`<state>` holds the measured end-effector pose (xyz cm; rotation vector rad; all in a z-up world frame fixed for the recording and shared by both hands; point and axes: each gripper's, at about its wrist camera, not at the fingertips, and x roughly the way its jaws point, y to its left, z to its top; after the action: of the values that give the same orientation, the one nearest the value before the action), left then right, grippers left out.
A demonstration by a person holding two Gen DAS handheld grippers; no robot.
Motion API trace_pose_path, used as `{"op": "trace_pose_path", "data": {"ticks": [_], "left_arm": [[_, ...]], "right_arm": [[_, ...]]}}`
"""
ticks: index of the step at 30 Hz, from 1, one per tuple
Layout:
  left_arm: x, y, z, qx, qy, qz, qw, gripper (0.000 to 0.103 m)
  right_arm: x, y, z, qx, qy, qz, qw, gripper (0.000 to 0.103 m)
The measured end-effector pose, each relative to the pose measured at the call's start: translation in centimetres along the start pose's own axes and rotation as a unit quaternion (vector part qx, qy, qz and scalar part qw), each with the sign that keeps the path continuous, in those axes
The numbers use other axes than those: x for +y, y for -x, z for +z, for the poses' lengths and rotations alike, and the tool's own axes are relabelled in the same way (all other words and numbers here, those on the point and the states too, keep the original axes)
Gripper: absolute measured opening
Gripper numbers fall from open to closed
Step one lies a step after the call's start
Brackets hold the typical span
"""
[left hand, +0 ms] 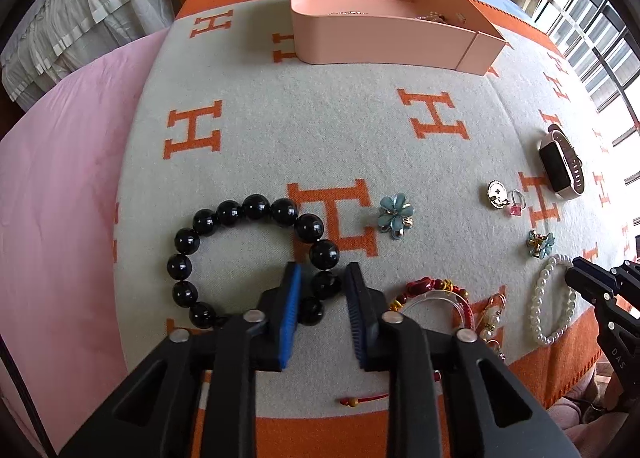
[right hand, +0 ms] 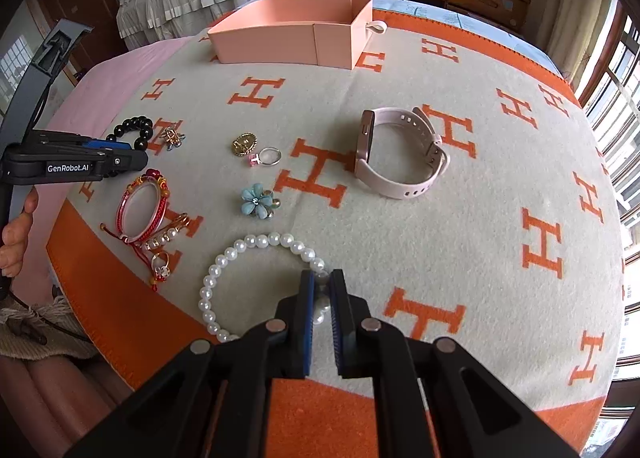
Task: Organize jewelry
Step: 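Grasp the black bead bracelet with the left tool while the right tool grasps the white pearl bracelet, then carry both bracelets into the pink tray and open both tools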
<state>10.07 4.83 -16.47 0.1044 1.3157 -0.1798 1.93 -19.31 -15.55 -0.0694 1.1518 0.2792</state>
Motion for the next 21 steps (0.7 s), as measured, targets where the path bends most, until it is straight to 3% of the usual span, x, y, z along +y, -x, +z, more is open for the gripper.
{"op": "trace_pose_path", "data": {"ticks": [7, 14, 21], "left_arm": [[1.3, 1.4, 0.1, -0.012, 0.051, -0.046, 0.9976, 0.013], [2.2, 8.4, 1.0, -0.095, 0.063, -0.068, 0.9912, 0.013], [2.2, 15.2, 3.8, -0.176, 0.043, -0.069, 0.9811, 0.013]], "right_arm": [[-0.3, 0.2, -0.2, 0.001, -0.014, 0.007, 1.0, 0.007], [0.2, 2.0, 0.8, -0.028, -0.016, 0.007, 0.999, 0.007], [1.2, 5.8, 4.5, -0.084, 0.001, 0.003, 0.996, 0.007]]}}
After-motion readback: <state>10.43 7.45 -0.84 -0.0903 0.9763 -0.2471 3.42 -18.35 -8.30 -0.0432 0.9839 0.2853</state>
